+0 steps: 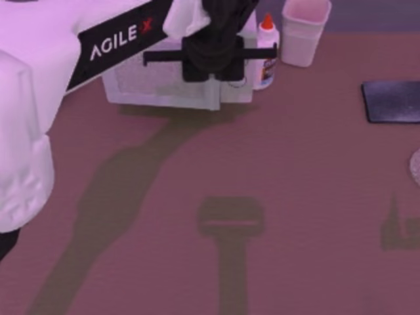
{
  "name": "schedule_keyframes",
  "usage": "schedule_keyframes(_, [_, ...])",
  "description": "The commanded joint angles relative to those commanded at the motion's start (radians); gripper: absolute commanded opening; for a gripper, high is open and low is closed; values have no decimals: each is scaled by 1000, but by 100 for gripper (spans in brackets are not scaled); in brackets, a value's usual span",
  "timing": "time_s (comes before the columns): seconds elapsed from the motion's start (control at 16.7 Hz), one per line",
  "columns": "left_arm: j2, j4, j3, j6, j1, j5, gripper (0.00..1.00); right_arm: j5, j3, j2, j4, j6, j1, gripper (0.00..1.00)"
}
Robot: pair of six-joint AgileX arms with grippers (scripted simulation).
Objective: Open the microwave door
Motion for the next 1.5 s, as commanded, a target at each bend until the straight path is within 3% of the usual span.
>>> schedule_keyframes(1.14, [4, 4, -5, -1, -6, 5, 0, 0, 0, 0, 0, 0, 0, 100])
schedule_keyframes(1.5, [-88, 80, -146, 82, 5, 37, 0, 0, 0, 0, 0, 0, 0, 100])
